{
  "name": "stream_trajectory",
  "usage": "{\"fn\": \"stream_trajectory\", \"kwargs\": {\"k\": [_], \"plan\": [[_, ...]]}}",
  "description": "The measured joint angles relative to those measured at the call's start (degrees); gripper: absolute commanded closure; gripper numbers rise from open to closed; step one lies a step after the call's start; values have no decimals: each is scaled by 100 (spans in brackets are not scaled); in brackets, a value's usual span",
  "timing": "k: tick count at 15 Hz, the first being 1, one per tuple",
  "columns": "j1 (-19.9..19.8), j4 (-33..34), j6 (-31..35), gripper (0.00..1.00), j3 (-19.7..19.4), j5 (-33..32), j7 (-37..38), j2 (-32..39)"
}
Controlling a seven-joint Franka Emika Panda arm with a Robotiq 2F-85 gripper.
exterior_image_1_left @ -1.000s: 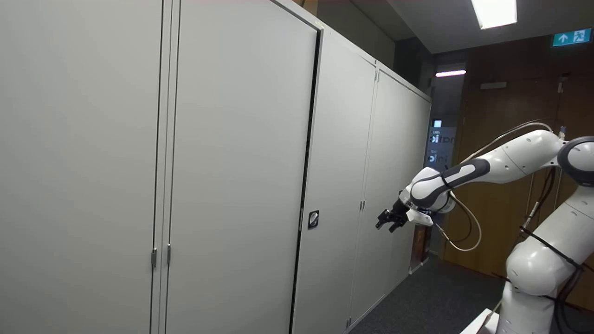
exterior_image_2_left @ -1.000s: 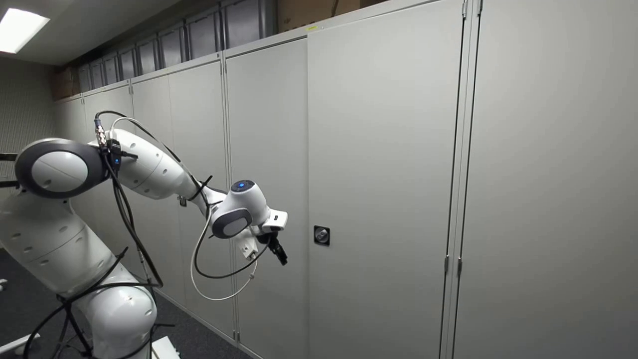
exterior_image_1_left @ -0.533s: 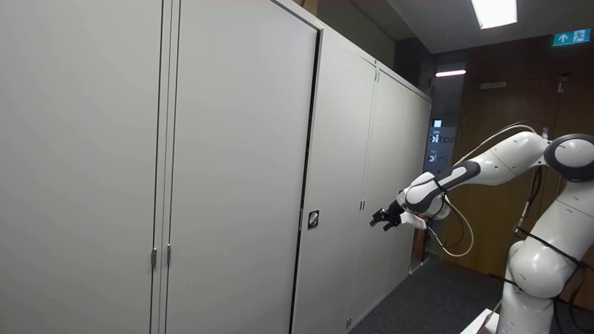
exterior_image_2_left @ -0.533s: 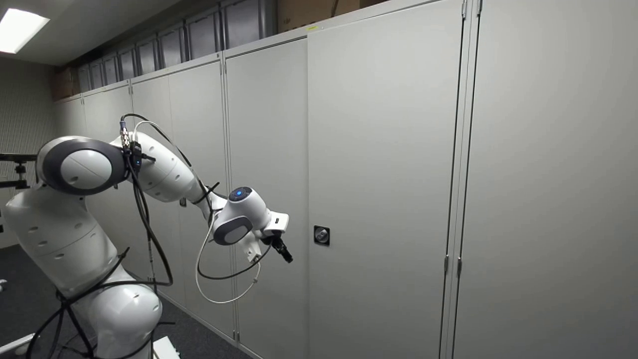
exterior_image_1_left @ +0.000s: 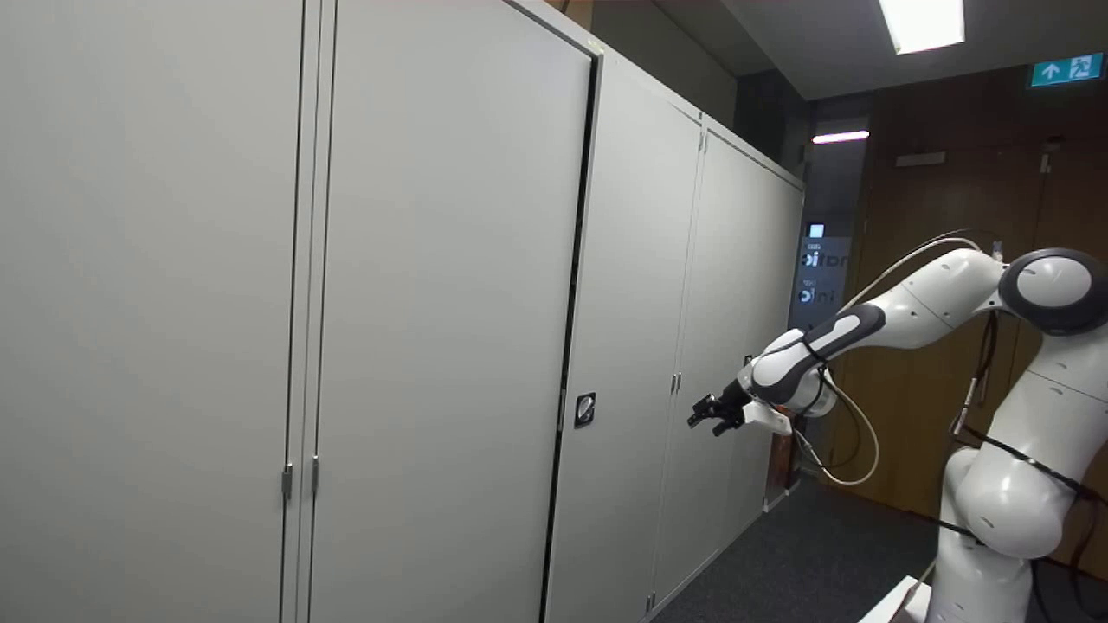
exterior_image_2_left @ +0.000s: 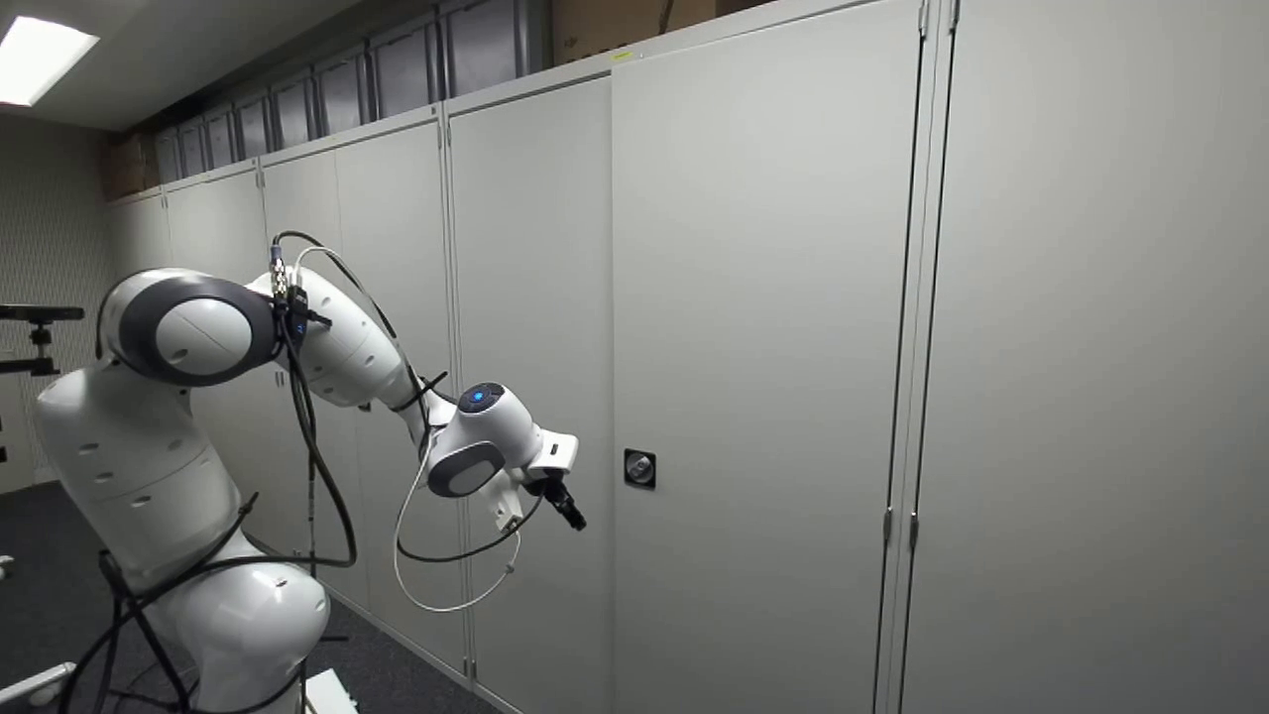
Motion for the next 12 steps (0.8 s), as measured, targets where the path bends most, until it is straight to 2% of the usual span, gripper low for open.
{"fn": "stream_trajectory", "kwargs": {"k": [9, 12], "plan": [[1, 0, 0, 0, -6, -1, 4, 29], [22, 0, 196, 0, -10, 4, 14, 39]]}}
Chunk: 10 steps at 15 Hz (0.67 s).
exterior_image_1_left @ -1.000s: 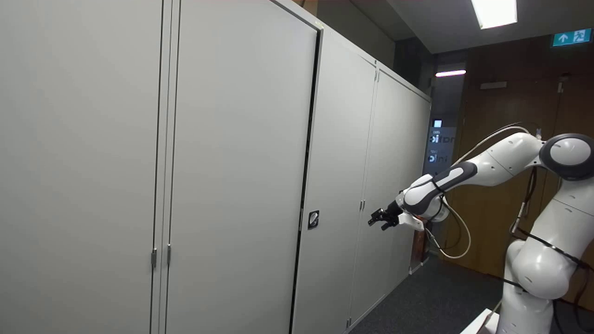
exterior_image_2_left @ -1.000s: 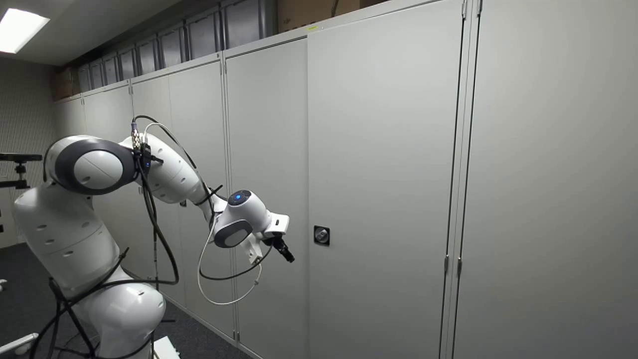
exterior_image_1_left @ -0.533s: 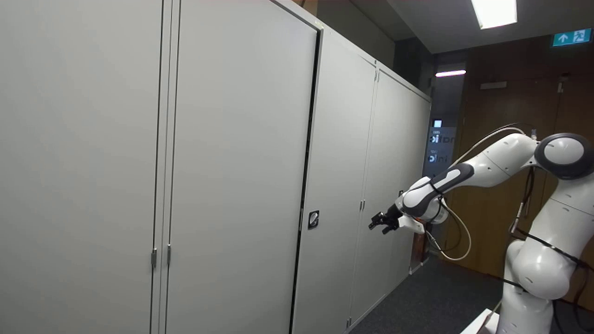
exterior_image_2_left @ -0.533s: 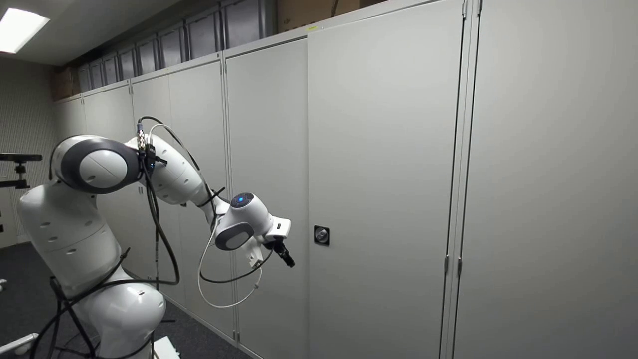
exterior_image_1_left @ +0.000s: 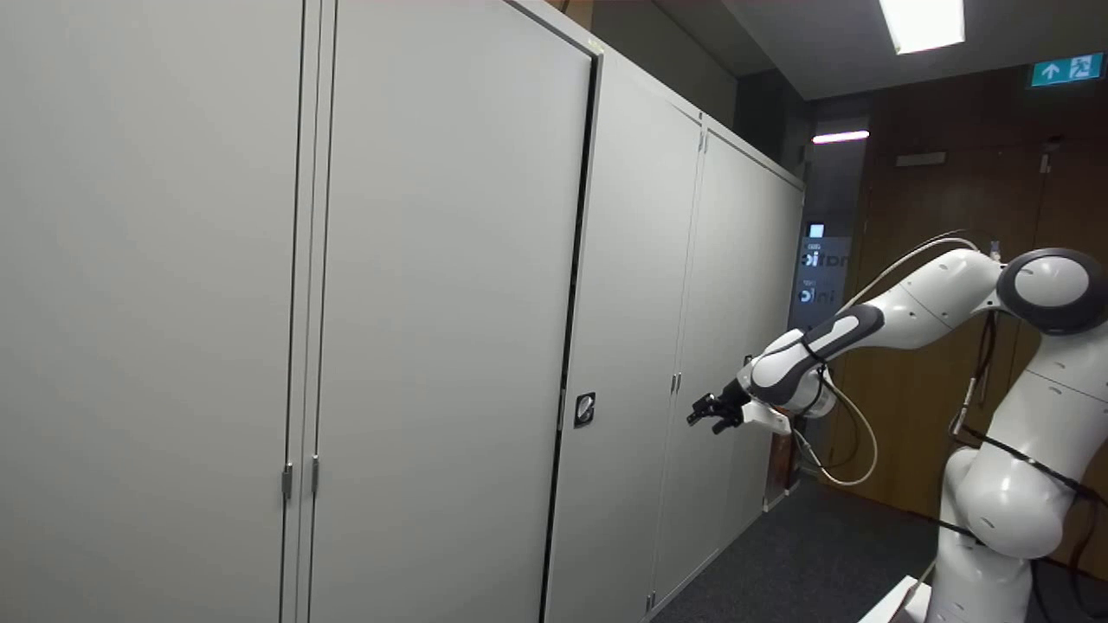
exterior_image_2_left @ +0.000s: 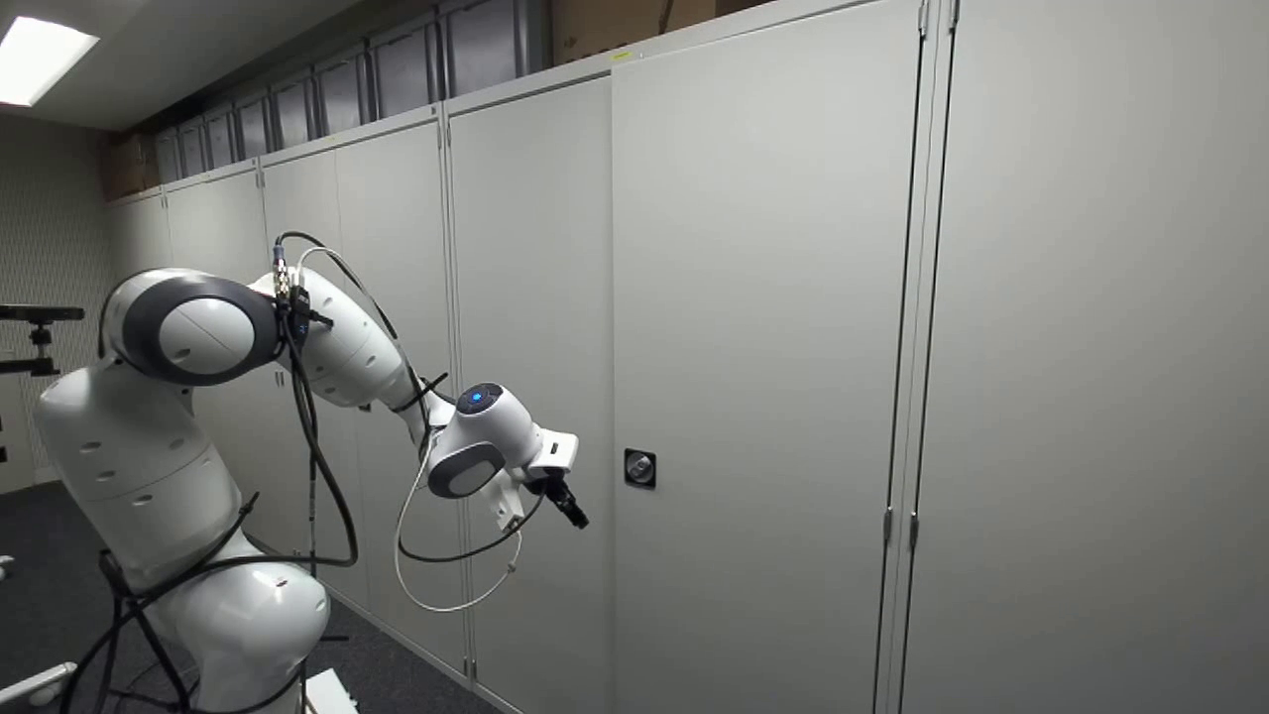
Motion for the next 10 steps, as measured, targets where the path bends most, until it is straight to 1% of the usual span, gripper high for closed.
{"fn": "stream_trajectory", "kwargs": {"k": [2, 4, 7, 10], "plan": [[85, 1, 245, 0, -51, 12, 1, 32], [250, 21, 540, 0, -161, 19, 14, 123], [589, 117, 900, 0, -414, 20, 49, 334], [984, 272, 1102, 0, -716, 16, 140, 540]]}}
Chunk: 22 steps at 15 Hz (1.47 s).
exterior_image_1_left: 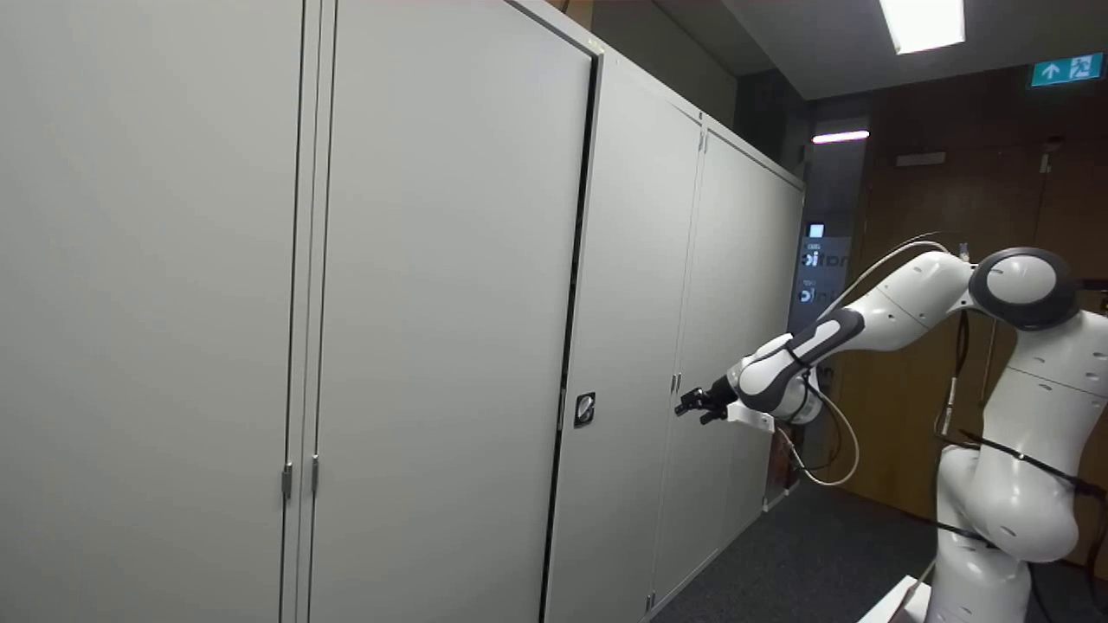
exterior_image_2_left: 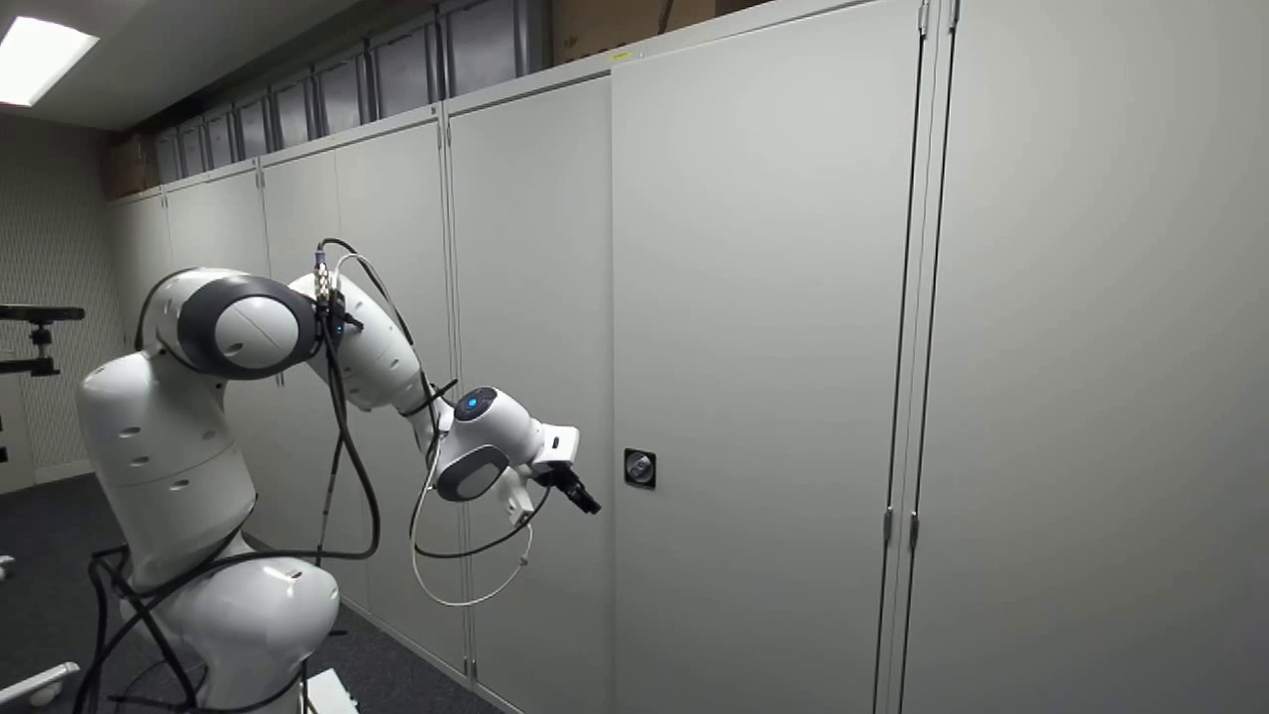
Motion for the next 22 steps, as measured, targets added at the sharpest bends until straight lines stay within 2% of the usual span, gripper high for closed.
{"fn": "stream_trajectory", "kwargs": {"k": [10, 22], "plan": [[1336, 641, 65, 0, -1256, -91, 394, 543], [2688, 890, 77, 0, -2738, -599, 573, 790]]}}
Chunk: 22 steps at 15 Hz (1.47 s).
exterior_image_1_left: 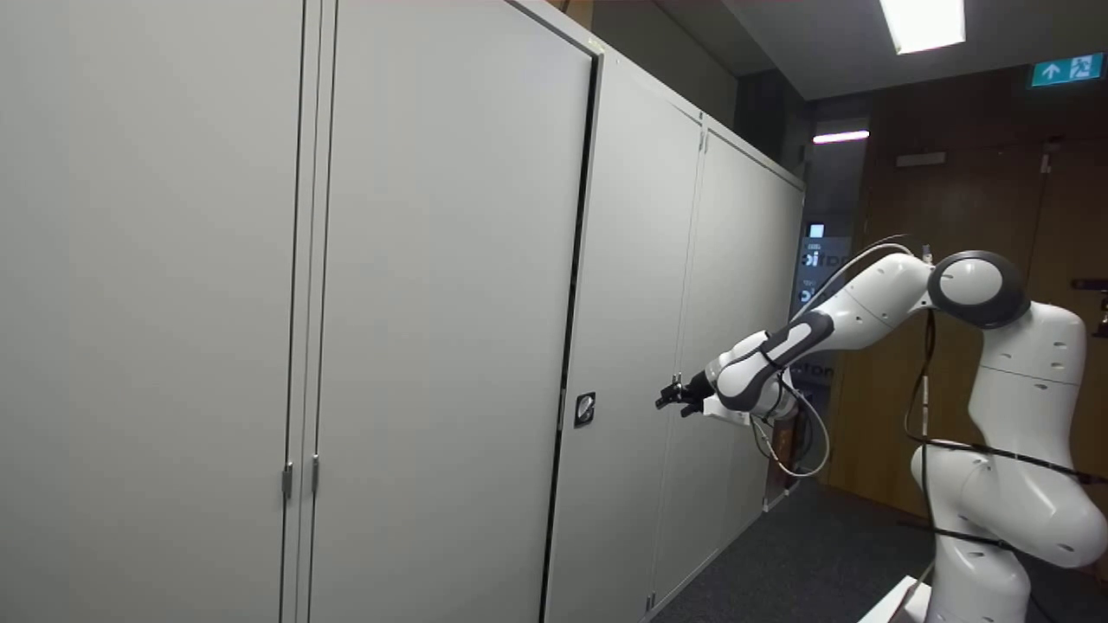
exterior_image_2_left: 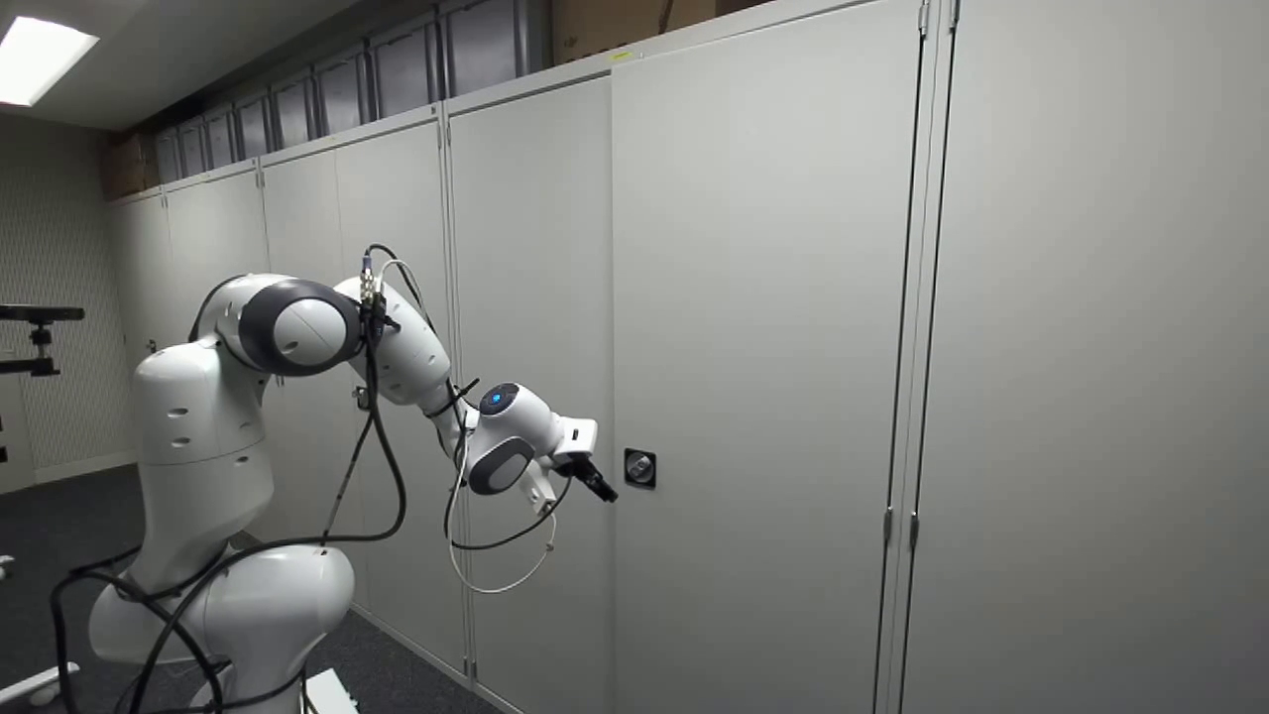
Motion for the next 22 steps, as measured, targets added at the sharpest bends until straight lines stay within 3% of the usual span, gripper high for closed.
{"fn": "stream_trajectory", "kwargs": {"k": [4, 20, 22], "plan": [[160, 16, -6, 0, -233, -5, 106, -1], [169, 123, -89, 0, -238, -2, 115, 359], [-493, 226, -182, 0, 459, -17, 197, 490]]}}
